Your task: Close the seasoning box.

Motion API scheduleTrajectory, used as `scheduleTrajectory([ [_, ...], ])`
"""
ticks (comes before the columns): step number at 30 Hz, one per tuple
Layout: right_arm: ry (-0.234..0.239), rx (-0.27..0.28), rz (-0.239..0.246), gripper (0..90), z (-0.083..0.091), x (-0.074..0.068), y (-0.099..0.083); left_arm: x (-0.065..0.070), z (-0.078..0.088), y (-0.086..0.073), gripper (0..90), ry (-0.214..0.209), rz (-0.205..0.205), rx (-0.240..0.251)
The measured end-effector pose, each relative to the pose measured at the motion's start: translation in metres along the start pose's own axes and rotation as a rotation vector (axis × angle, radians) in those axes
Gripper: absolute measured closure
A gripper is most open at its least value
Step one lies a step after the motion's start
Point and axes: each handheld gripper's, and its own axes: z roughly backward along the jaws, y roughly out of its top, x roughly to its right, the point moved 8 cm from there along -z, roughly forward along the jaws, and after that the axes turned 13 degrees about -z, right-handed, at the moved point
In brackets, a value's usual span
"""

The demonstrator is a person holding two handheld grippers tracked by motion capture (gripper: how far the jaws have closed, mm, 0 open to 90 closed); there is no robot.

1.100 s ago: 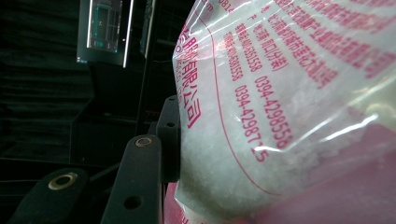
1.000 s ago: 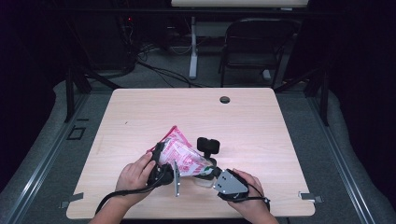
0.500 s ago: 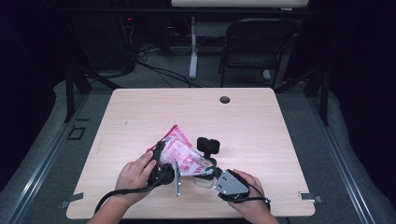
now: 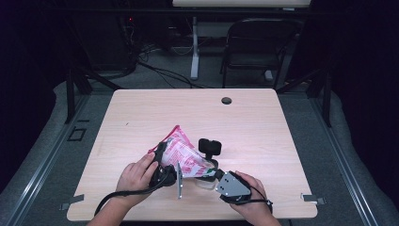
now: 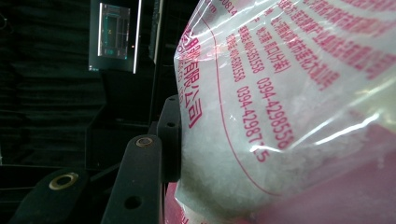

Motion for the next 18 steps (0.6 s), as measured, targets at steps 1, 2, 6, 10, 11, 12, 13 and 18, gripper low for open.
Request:
scheduleTrajectory([
  [1,0.000,-0.001,0.001,90.0,0.0001,-0.0001,-0.0002,-0.0001,0.0001,0.0001,64.3,0.001,-0.001,0.000],
  [2,0.000,-0.001,0.001,90.0,0.0001,-0.0001,-0.0002,-0.0002,0.0001,-0.0001,64.3,0.000,-0.003,0.000],
  [6,0.000,0.001,-0.001,90.0,-0.0001,-0.0004,-0.0005,-0.0012,0.0005,0.0001,64.3,0.004,-0.007,-0.001],
  [10,0.000,-0.001,0.000,90.0,-0.0002,-0.0007,-0.0010,-0.0022,0.0011,0.0004,64.4,0.010,-0.012,-0.003],
  [11,-0.001,-0.001,0.000,90.0,-0.0001,-0.0005,-0.0009,-0.0026,0.0012,0.0005,64.4,0.012,-0.013,-0.002],
  [12,-0.002,0.000,-0.001,90.0,0.0001,-0.0003,-0.0009,-0.0029,0.0014,0.0007,64.4,0.013,-0.014,-0.002],
  [13,-0.002,0.001,-0.001,90.0,0.0002,-0.0001,-0.0008,-0.0031,0.0017,0.0007,64.4,0.015,-0.014,-0.004],
  [18,-0.004,0.002,-0.004,90.0,0.0007,-0.0002,-0.0009,-0.0032,0.0021,0.0013,64.4,0.018,-0.018,0.001],
])
